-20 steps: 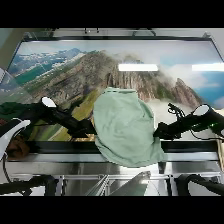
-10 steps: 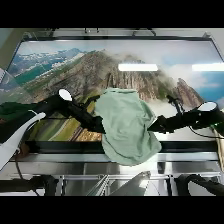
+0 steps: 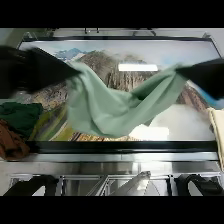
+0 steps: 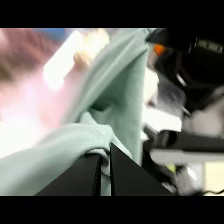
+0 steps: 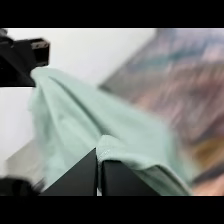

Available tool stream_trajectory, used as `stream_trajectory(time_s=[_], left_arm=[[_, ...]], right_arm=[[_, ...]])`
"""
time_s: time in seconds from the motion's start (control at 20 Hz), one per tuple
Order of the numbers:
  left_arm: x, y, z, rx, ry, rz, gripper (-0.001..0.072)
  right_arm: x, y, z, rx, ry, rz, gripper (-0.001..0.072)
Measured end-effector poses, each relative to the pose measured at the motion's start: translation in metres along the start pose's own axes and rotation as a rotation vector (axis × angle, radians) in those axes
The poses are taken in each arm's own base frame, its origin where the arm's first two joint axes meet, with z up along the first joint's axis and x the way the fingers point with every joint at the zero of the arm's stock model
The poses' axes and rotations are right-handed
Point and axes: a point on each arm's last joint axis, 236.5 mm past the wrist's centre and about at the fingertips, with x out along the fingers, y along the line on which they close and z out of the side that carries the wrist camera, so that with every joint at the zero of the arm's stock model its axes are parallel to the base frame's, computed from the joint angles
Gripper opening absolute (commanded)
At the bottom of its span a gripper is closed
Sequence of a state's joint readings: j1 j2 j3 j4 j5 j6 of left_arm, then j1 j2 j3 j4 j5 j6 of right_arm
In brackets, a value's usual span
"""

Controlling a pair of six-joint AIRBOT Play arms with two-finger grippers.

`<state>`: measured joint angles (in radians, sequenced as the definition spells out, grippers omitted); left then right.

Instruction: Fold the shirts.

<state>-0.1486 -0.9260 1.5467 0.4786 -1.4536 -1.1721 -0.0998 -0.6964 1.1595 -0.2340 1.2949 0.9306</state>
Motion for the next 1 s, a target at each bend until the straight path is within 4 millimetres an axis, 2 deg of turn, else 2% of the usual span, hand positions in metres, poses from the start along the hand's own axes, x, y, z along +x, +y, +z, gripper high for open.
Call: stream_trajectory(time_s=[0.1, 0.2, 0.3, 0.4, 0.5, 0.55, 0.6, 0.65, 0.7, 0.8, 0.9, 0.95, 1.0], left_arm=[[-0.032, -0.016, 0.024, 0.088, -0.104, 0.082, 0.0029], [-0.049, -0.006, 0.031, 0.091, -0.139, 0.158, 0.0029], [-0.050, 0.025, 0.021, 0.019, -0.103, 0.188, 0.0030], [-0.040, 0.070, 0.002, -0.095, -0.040, 0.181, 0.0031], [-0.022, 0.127, -0.026, -0.235, 0.036, 0.147, 0.0045], [-0.012, 0.155, -0.042, -0.307, 0.069, 0.128, 0.0236], [-0.001, 0.187, -0.061, -0.384, 0.103, 0.108, 0.0363], [0.010, 0.215, -0.081, -0.457, 0.134, 0.087, 0.0519], [0.020, 0.242, -0.101, -0.534, 0.163, 0.066, 0.0720], [0.034, 0.289, -0.140, -0.672, 0.214, 0.022, 0.0720], [0.040, 0.319, -0.164, -0.794, 0.240, -0.055, 0.0718], [0.040, 0.327, -0.171, -0.846, 0.244, -0.107, 0.0704], [0.039, 0.333, -0.175, -0.889, 0.244, -0.144, 0.0616]], right_arm=[[-0.014, 0.020, 0.030, -0.112, -0.103, -0.063, 0.0023], [-0.019, 0.017, 0.043, -0.143, -0.145, -0.114, 0.0023], [-0.011, -0.006, 0.041, -0.097, -0.127, -0.135, 0.0023], [0.010, -0.047, 0.023, 0.010, -0.065, -0.138, 0.0023], [0.038, -0.095, -0.011, 0.144, 0.024, -0.137, 0.0023], [0.054, -0.123, -0.037, 0.225, 0.079, -0.143, 0.0023], [0.068, -0.150, -0.063, 0.301, 0.128, -0.155, 0.0056], [0.082, -0.180, -0.094, 0.384, 0.182, -0.175, 0.0317], [0.093, -0.207, -0.124, 0.463, 0.229, -0.197, 0.0507], [0.104, -0.255, -0.179, 0.602, 0.299, -0.246, 0.0496], [0.104, -0.286, -0.219, 0.707, 0.343, -0.278, 0.0495], [0.099, -0.297, -0.233, 0.750, 0.359, -0.288, 0.0494], [0.092, -0.303, -0.244, 0.781, 0.380, -0.287, 0.0494]])
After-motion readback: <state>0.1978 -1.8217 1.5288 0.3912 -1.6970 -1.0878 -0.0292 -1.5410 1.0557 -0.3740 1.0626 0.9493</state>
